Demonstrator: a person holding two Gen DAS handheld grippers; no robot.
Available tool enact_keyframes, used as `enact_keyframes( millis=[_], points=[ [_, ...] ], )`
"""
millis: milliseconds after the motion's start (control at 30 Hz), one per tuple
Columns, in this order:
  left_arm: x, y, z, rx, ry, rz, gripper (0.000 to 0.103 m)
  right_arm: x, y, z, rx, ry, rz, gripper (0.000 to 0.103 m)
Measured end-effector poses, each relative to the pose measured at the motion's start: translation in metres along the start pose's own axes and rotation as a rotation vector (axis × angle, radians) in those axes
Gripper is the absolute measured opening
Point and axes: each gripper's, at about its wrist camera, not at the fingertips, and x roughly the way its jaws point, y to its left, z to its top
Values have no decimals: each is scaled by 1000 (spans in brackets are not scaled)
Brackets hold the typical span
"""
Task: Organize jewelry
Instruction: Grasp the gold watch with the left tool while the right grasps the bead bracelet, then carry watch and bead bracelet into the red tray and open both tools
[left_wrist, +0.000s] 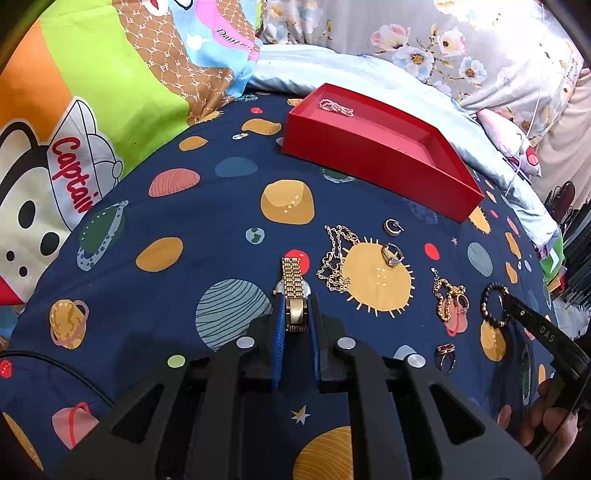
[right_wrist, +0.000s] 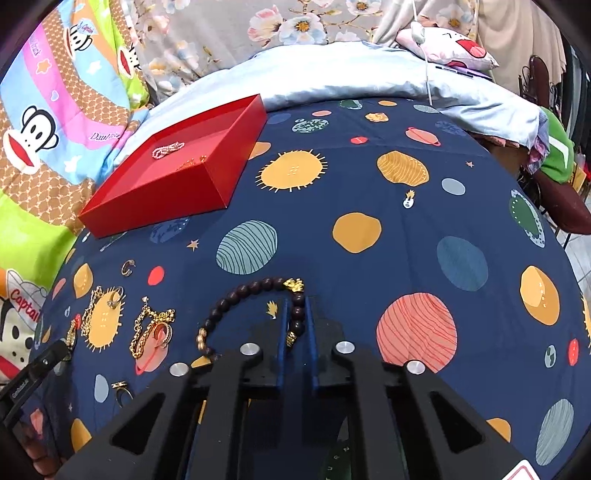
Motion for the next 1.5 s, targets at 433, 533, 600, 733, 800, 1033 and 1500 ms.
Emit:
enact_keyframes(
  millis=[433, 533, 600, 733, 800, 1033, 1500],
  points=[
    [-20, -4, 15, -12, -24, -71, 11, -33, 10, 16, 0, -74, 94, 7],
    [-26, -6, 23, -13, -38, -90, 11, -45, 17, 26, -22, -101, 121, 7],
    [-29, -8, 30, -6, -51, -96, 11, -52, 23, 33, -40, -117, 138, 7],
    [-37, -18, 47, 27, -93, -105, 11, -59, 36, 52, -79, -144, 173, 7],
    [-40, -24, 57, 43, -116, -108, 11, -58, 42, 62, -90, -149, 187, 7],
    [-37, -48, 108, 107, -198, -120, 11, -40, 72, 107, -146, -185, 239, 7],
    [44, -83, 211, 123, -219, -123, 11, 55, 116, 200, -145, -147, 297, 7]
  ],
)
